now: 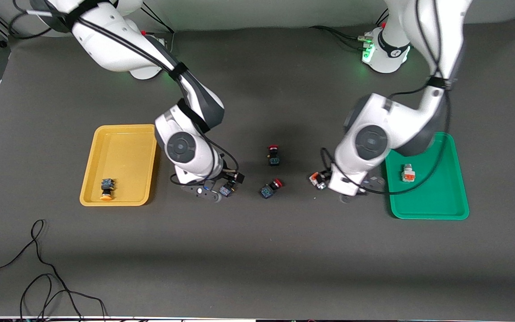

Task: Place green and yellow buttons in trays
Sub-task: 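Grasp the second yellow button with the right gripper while the left gripper grasps green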

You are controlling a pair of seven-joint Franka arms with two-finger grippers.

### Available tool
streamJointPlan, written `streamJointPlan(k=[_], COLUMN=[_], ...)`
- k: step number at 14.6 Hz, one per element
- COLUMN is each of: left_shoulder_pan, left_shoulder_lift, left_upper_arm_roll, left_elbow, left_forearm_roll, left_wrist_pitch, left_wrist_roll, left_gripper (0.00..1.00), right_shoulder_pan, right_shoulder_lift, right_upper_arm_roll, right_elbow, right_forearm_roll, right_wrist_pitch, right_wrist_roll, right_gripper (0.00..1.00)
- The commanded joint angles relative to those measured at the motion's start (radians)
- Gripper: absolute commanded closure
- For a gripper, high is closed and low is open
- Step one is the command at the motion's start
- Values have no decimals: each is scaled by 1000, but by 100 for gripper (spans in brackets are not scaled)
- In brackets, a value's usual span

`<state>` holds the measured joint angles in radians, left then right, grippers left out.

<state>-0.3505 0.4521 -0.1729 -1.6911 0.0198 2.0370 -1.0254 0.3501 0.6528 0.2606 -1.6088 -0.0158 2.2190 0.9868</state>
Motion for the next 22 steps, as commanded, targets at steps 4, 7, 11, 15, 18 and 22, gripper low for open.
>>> streamJointPlan(k=[4, 7, 11, 15, 18, 22], left_shoulder_pan=[-27, -28, -28, -28, -28, -16], left_shoulder_lift=[78, 132, 210, 218, 211, 149], left_upper_arm_roll=[19, 19, 21, 19, 19, 19], left_elbow=[-10, -45, -48, -47, -47, -15], left_forearm_roll=[5, 15, 25, 25, 25, 25], left_wrist_pitch=[90, 193, 276, 267, 256, 181], left_wrist_roll=[-143, -143, -142, -137, -137, -108], left_gripper=[0, 0, 1, 49, 72, 78], right_shoulder_pan=[-11, -13, -17, -23, -63, -72], right_shoulder_lift=[122, 171, 165, 117, 18, -171], right_upper_arm_roll=[9, 0, 0, -23, -27, -156], right_elbow=[26, 24, 23, 29, 26, -34], right_forearm_roll=[-98, -110, -107, -107, -84, 68], right_wrist_pitch=[138, 209, 196, 84, -78, -268], right_wrist_roll=[65, 65, 65, 47, -74, -299], right_gripper=[0, 0, 100, 100, 100, 100])
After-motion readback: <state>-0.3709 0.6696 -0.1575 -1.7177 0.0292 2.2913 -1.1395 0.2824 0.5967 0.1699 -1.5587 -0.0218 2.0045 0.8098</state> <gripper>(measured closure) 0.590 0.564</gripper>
